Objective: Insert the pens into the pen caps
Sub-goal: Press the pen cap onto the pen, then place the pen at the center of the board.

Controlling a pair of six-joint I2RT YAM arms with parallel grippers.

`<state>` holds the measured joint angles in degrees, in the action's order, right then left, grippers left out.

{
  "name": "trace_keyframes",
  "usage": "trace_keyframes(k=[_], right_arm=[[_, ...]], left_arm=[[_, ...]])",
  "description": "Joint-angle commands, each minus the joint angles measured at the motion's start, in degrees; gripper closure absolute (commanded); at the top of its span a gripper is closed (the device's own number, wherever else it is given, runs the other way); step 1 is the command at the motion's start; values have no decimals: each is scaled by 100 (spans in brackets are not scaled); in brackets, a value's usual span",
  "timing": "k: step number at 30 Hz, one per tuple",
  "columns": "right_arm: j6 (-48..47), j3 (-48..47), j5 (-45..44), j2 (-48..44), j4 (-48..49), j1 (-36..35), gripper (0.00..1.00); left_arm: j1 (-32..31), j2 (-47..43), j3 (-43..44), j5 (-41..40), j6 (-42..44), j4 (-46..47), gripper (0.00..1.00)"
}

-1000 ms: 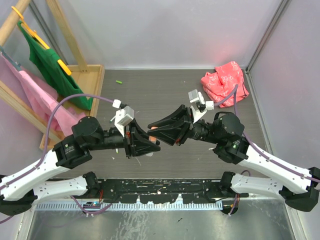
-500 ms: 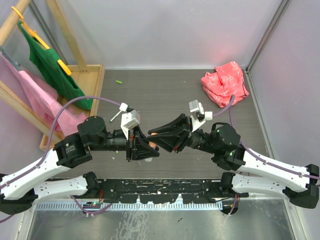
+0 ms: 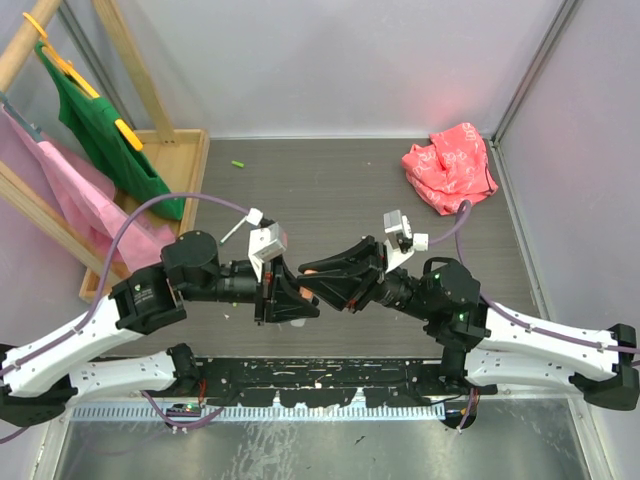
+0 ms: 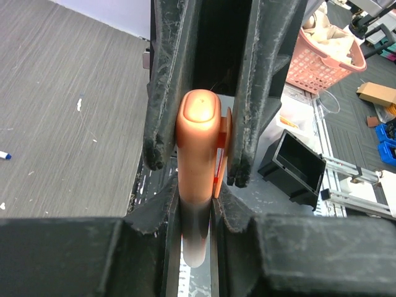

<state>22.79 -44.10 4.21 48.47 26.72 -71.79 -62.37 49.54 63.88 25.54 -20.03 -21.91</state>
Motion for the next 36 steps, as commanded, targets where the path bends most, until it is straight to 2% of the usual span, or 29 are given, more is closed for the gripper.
trace_keyframes(k=[1,6,10,16,21,27,33,36], right_arm=[[-362,-193,630,262,-2263,-319,95],[-816,-1205,352,461,-2426,-311,69],[-1058,-1823,276,540,-2255,-304,56],[-1244,-2085,103,275,-1799,-305,51],[-1347,-2037,-310,-94,-2153,-310,48],[-1214,-2040,-1463,-308,-3238,-306,46],[-751,-2412,-2876,242,-4785,-292,45],[-477,-2436,-3156,511,-5218,-81,44]], left_arm=[[164,-51,890,-787,40,2108,100],[156,-27,818,-553,82,1932,100],[163,-69,708,-247,102,1917,100],[164,-180,565,-155,173,1807,100],[164,-358,434,-383,269,1556,100],[159,-588,363,-1010,342,938,100],[163,-849,54,-1932,103,446,100],[161,-954,-126,-2244,-47,312,100]])
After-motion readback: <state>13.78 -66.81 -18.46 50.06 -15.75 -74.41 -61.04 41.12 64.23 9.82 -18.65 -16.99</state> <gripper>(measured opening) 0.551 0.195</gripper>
